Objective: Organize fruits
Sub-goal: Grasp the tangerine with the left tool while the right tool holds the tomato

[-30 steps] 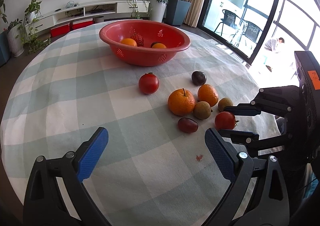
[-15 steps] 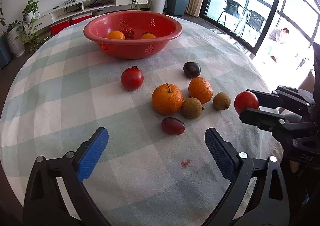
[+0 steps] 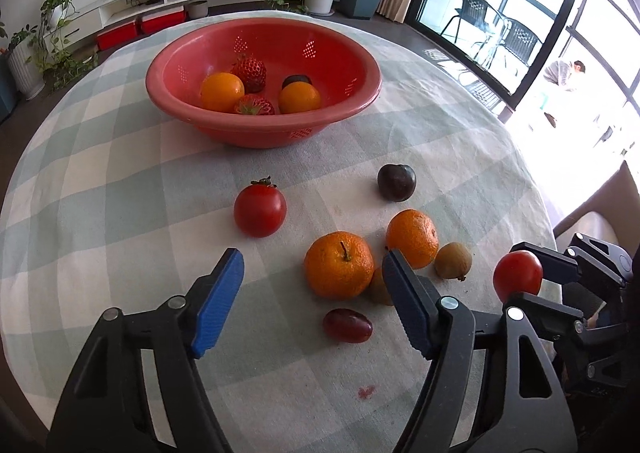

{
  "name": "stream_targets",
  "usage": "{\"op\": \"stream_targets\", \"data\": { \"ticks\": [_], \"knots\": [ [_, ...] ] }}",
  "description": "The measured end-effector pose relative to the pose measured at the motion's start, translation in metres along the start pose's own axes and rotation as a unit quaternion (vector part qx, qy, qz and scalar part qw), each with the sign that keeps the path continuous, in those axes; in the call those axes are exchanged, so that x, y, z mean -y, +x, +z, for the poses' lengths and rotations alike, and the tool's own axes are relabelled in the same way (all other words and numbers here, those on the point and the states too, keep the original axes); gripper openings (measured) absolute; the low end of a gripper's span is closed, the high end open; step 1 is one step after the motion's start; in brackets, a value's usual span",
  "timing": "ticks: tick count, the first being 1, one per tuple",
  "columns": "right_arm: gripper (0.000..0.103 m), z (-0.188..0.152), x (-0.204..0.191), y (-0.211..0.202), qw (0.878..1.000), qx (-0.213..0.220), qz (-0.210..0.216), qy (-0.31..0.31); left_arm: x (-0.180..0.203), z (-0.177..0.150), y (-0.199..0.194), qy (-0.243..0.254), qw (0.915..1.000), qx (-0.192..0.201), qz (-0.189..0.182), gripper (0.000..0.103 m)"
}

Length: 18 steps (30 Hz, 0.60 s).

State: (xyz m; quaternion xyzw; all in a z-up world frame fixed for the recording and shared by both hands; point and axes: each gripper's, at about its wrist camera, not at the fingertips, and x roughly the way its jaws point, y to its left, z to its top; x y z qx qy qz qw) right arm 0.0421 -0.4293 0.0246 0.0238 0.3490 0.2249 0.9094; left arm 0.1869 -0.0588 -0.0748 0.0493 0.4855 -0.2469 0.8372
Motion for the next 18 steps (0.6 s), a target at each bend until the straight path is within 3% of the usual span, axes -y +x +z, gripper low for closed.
{"op": "stream_targets", "data": {
  "ticks": [18],
  "knots": [
    [0.034, -0.001, 0.002, 0.000, 1.000, 0.002, 0.003, 0.003, -0.010, 0.005, 0.015, -0.032, 0.9986, -0.035, -0.024, 0.066]
  ]
}}
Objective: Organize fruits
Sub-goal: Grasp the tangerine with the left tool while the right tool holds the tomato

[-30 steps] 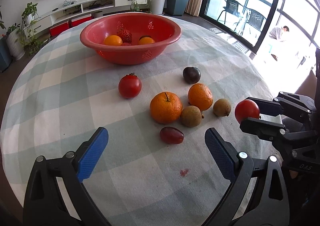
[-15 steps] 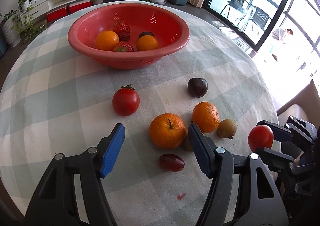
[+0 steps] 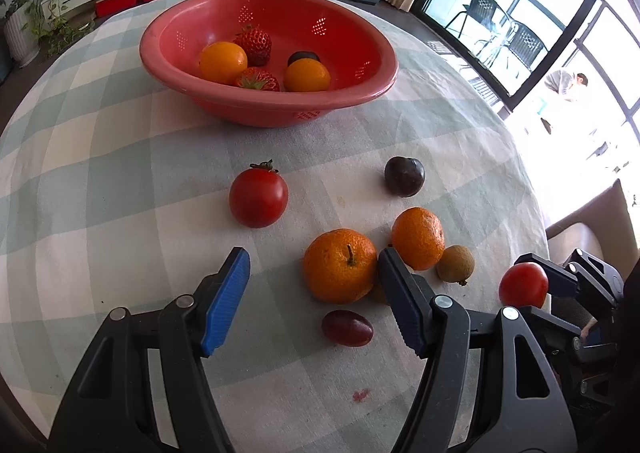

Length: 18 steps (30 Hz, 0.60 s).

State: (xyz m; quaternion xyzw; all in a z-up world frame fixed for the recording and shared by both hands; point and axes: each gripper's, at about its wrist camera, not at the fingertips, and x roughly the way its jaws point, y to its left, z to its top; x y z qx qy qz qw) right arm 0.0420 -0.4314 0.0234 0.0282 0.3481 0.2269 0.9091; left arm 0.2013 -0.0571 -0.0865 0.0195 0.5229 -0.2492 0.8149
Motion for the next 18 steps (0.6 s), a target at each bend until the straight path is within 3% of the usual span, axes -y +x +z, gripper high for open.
{"op": "stream_targets", "data": {
  "ticks": [4, 10, 12, 18],
  "knots": [
    [0.034, 0.000, 0.000, 0.000, 1.000, 0.000, 0.000, 0.001, 0.010, 0.005, 0.002, 0.012, 0.9999, -0.007, -0.001, 0.065],
    [0.034, 0.000, 0.001, 0.000, 1.000, 0.002, 0.001, 0.003, 0.020, 0.009, 0.007, 0.019, 0.9991, -0.023, -0.031, 0.064],
    [0.034, 0.000, 0.001, 0.000, 1.000, 0.002, 0.001, 0.005, 0.020, 0.007, 0.006, 0.019, 0.9991, -0.022, -0.031, 0.057],
    [0.034, 0.000, 0.003, 0.001, 1.000, 0.004, 0.001, 0.006, 0.007, 0.007, 0.006, -0.001, 0.9988, -0.029, -0.040, 0.055]
  ]
}}
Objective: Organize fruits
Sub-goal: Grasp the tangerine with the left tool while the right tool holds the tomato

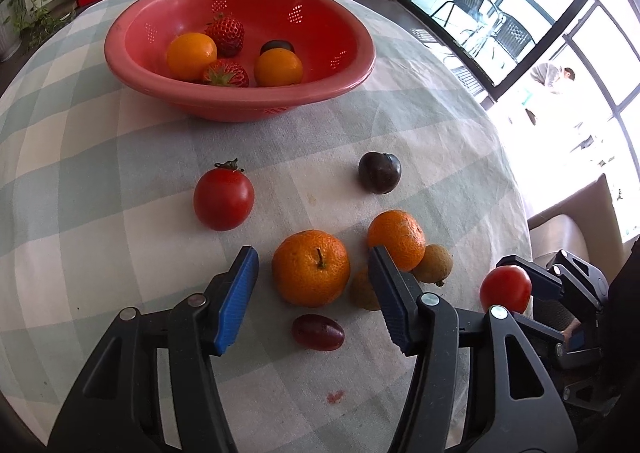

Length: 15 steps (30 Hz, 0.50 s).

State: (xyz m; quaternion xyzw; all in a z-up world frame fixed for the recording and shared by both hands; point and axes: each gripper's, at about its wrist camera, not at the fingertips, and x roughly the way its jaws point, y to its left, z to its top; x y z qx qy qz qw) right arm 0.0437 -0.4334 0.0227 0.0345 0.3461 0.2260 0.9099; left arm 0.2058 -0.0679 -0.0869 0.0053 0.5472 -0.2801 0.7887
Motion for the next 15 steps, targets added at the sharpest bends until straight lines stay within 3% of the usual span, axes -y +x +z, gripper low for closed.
{"op": "stream_targets", "data": {
  "ticks": [8, 10, 11, 15],
  "knots": [
    [0.034, -0.0002, 0.0003, -0.0004, 1.000, 0.000, 0.000, 0.000, -0.0001, 0.0038, 0.0010, 0.003, 0.9993, -0.026, -0.026, 0.055],
    [0.034, -0.0003, 0.0002, -0.0010, 1.000, 0.001, 0.000, 0.000, -0.0020, 0.0053, 0.0000, 0.004, 0.9993, -0.027, -0.027, 0.047],
    [0.034, -0.0004, 0.0001, -0.0012, 1.000, 0.000, 0.000, 0.000, -0.0038, 0.0060, -0.0008, 0.003, 0.9994, -0.026, -0.024, 0.037],
    [0.034, -0.0005, 0.0002, -0.0012, 1.000, 0.000, 0.000, 0.000, -0.0077, 0.0036, -0.0036, 0.005, 0.9994, -0.028, -0.022, 0.036]
  ]
}}
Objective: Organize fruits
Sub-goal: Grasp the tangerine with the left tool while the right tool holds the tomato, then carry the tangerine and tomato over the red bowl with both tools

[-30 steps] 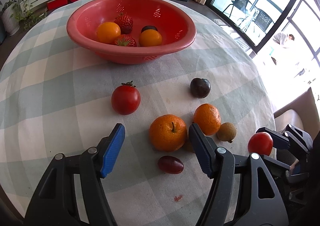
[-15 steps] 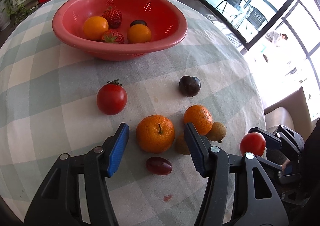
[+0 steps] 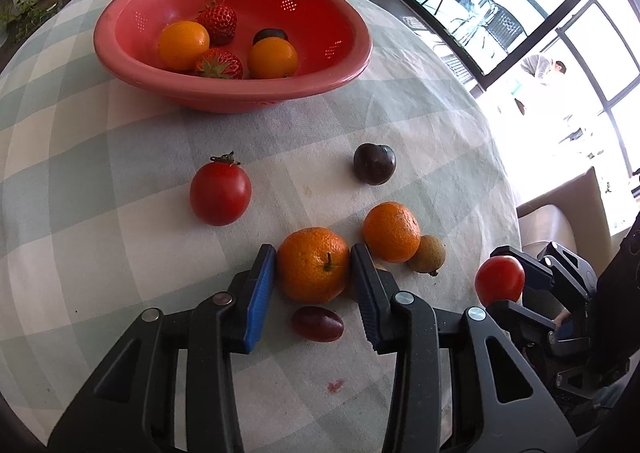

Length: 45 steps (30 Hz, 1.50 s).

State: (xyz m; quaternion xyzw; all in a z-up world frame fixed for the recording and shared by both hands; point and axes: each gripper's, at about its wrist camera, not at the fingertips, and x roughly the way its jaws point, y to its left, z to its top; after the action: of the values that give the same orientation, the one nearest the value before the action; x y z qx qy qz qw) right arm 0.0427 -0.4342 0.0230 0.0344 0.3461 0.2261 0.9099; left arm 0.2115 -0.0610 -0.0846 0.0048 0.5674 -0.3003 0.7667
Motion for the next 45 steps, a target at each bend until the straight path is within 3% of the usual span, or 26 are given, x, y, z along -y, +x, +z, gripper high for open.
{"op": "stream_targets", "data": {
  "ticks": [10, 13, 22, 30, 38, 45],
  "knots": [
    [0.034, 0.000, 0.001, 0.000, 1.000, 0.001, 0.001, -0.001, 0.001, 0.003, 0.002, 0.002, 0.9997, -0.019, 0.012, 0.046],
    [0.034, 0.000, 0.000, 0.000, 1.000, 0.001, 0.000, 0.000, 0.001, 0.002, 0.001, 0.004, 0.9998, -0.017, 0.003, 0.036],
    [0.034, 0.000, 0.001, 0.000, 1.000, 0.002, 0.000, 0.001, 0.006, 0.000, -0.001, 0.021, 0.9996, -0.002, 0.018, 0.036],
    [0.034, 0.005, 0.005, -0.007, 1.000, 0.020, 0.002, 0.010, -0.003, -0.008, -0.023, 0.012, 0.9993, 0.032, 0.018, 0.035],
    [0.034, 0.017, 0.018, -0.013, 0.999, 0.031, 0.004, 0.034, -0.025, 0.001, -0.072, -0.007, 0.9953, 0.096, 0.017, 0.036],
    [0.034, 0.074, 0.041, -0.013, 0.998, 0.056, 0.009, 0.042, -0.037, 0.040, -0.096, -0.010, 0.9897, 0.139, 0.031, 0.036]
  ]
}}
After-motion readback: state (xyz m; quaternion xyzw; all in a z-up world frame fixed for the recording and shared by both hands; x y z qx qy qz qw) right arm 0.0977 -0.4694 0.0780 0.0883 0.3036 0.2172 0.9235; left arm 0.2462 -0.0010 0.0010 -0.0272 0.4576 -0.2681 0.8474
